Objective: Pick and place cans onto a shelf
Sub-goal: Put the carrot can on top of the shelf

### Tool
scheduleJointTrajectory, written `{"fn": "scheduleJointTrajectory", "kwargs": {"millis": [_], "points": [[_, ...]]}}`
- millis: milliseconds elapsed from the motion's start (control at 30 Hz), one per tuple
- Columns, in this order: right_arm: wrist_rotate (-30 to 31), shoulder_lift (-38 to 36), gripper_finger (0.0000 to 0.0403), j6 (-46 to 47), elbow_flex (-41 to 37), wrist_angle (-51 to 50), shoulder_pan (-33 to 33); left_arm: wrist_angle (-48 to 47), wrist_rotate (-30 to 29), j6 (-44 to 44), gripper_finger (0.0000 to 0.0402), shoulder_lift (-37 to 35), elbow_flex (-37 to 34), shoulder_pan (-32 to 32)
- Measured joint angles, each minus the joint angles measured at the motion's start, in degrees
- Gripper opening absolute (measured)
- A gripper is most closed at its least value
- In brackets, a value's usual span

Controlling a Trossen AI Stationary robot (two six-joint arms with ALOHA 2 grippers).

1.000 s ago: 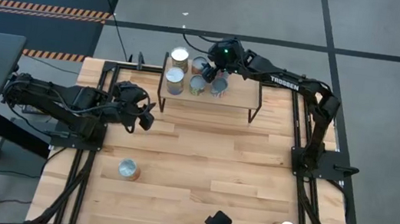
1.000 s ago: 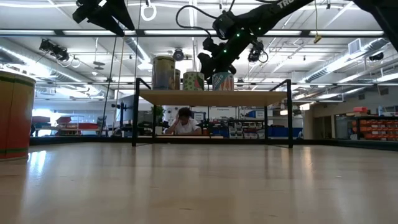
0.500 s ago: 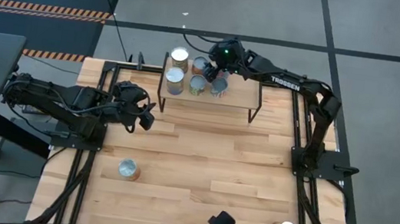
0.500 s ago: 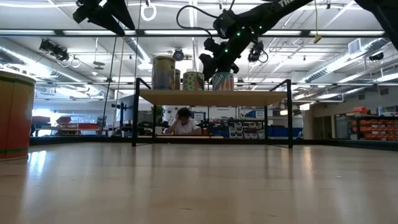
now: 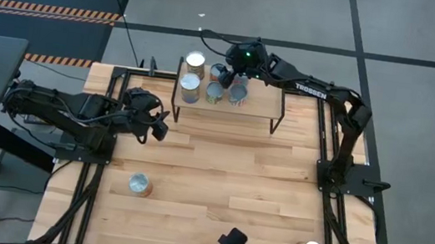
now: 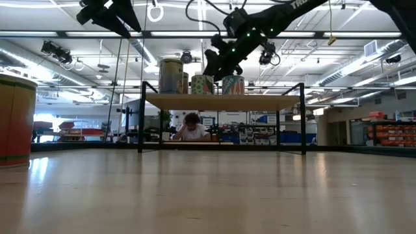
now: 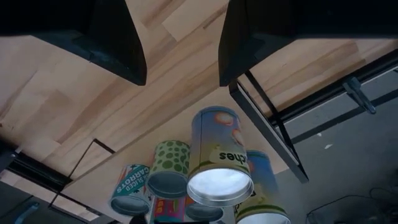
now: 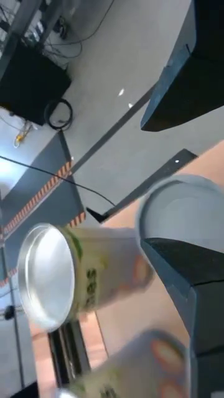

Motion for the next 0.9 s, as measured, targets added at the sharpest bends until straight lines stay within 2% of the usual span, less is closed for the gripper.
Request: {"fn": "scheduleJointTrajectory", "kwargs": {"millis": [233, 433, 900], "points": [[-1.84, 1.80, 0.0301, 0.30, 0.00, -1.84, -1.12, 0.02, 0.02, 0.07, 0.0203, 0.00, 0.00, 0.99], [0.32, 1.65, 0.0301, -0.33, 0.00, -2.45, -1.29, 0.02, 0.09, 0.07, 0.0203, 0.00, 0.00, 0.99], [1.15, 1.53, 0.0301, -0.29, 0.00, -0.94, -1.78, 1.33, 0.48, 0.04, 0.0203, 0.00, 0.00, 0.99]]}}
